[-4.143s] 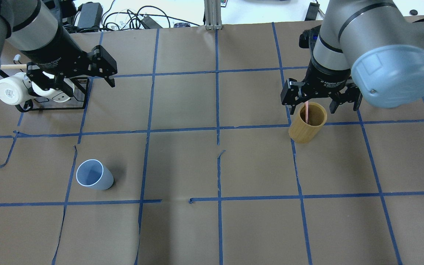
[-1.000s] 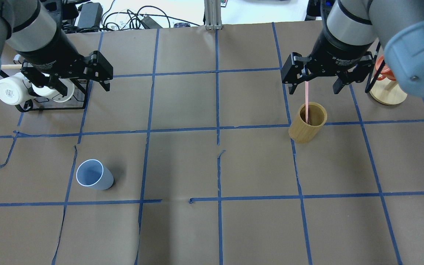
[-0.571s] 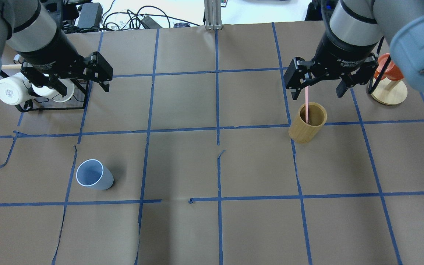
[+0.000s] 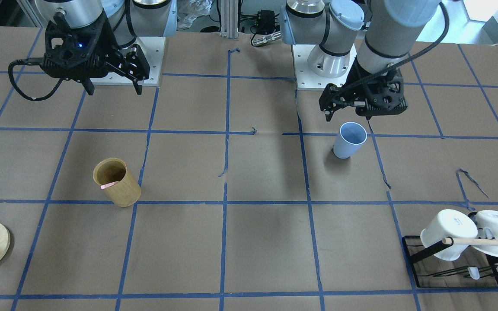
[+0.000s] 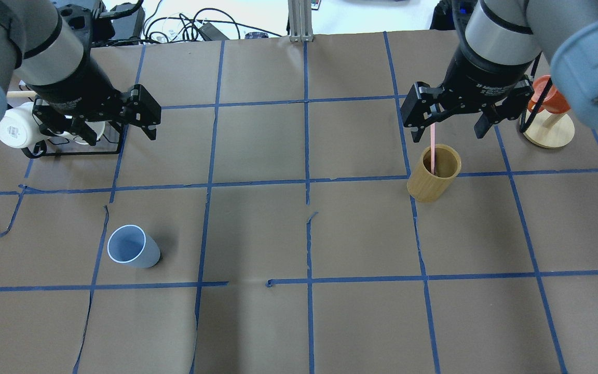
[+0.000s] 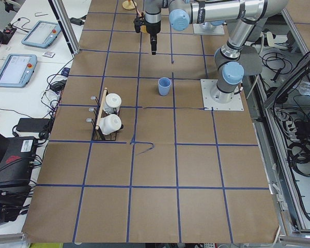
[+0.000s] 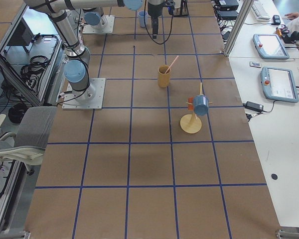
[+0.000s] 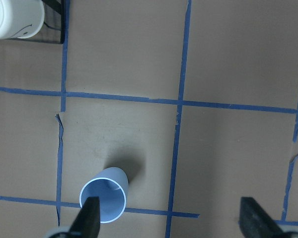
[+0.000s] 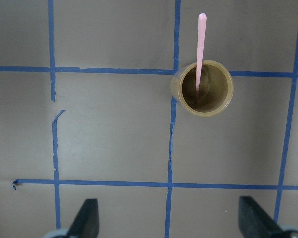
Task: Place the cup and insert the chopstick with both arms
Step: 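Move the left gripper down over the light blue cup, then grasp the light blue cup with the left gripper and carry it toward the table center, then set down the blue cup with the left gripper while the right grasps the chopstick, then lift the pink chopstick from the tan cup while the left arm withdraws, then carry the pink chopstick over the light blue cup and lower it inside, then open the right gripper to release the chopstick in the blue cup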
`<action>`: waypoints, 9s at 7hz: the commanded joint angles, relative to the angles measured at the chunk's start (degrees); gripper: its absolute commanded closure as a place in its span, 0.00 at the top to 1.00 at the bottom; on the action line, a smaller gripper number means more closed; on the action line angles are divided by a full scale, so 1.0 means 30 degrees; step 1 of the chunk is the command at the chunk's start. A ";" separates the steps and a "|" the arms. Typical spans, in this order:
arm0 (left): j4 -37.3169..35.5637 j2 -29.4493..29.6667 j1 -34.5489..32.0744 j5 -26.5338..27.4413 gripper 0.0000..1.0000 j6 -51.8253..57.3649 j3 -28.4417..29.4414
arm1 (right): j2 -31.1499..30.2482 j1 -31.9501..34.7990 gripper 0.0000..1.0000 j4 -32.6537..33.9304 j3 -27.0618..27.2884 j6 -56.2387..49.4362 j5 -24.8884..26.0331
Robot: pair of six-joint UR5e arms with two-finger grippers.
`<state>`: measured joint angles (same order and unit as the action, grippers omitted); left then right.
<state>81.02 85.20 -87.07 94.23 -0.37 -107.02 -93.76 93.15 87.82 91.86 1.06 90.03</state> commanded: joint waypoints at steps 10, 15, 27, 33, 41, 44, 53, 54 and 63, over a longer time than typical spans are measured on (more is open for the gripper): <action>-0.6646 0.1162 0.0868 0.2309 0.00 0.0243 -0.6840 | 0.4532 -0.1279 1.00 1.2149 0.3276 -0.3102 0.0195; -0.6467 0.1980 -0.2278 0.0029 0.00 -1.0608 -0.4552 | 0.4884 -0.1401 0.65 1.2971 0.3568 -0.3135 0.0194; -0.7790 0.5879 -1.0001 -0.4281 0.99 -2.5247 -0.1475 | 0.4562 -0.1430 0.22 1.2151 0.3393 -0.3106 0.0253; -0.6361 0.4391 -0.9154 -0.0658 1.00 -1.7985 0.1040 | 0.4037 -0.1460 0.14 1.0458 0.2372 -0.3106 0.0224; 0.2747 0.1075 -0.1541 -0.0882 1.00 -0.0994 0.5494 | 0.3419 0.2337 0.11 0.6747 -0.3053 -0.2580 0.0165; 0.2817 0.0811 -0.1388 -0.0941 1.00 0.0036 0.5234 | 0.3450 0.5940 0.11 0.9040 -0.1740 0.2002 -0.0828; 0.2612 0.0898 -0.1154 -0.0941 1.00 0.0007 0.5526 | 0.1955 0.8267 0.12 0.9544 0.2221 0.5213 -0.0451; 0.2612 0.0869 -0.1154 -0.0970 1.00 0.0007 0.5526 | 0.1955 0.8267 0.18 0.9485 0.2540 0.5214 -0.0450; 0.2582 0.0840 -0.1242 -0.0941 1.00 -0.0110 0.5526 | 0.1574 0.6692 1.00 0.4843 0.1524 0.5156 -0.0772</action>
<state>88.80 87.80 -90.73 91.39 -0.51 -90.47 -88.95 115.31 107.88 98.25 16.56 87.86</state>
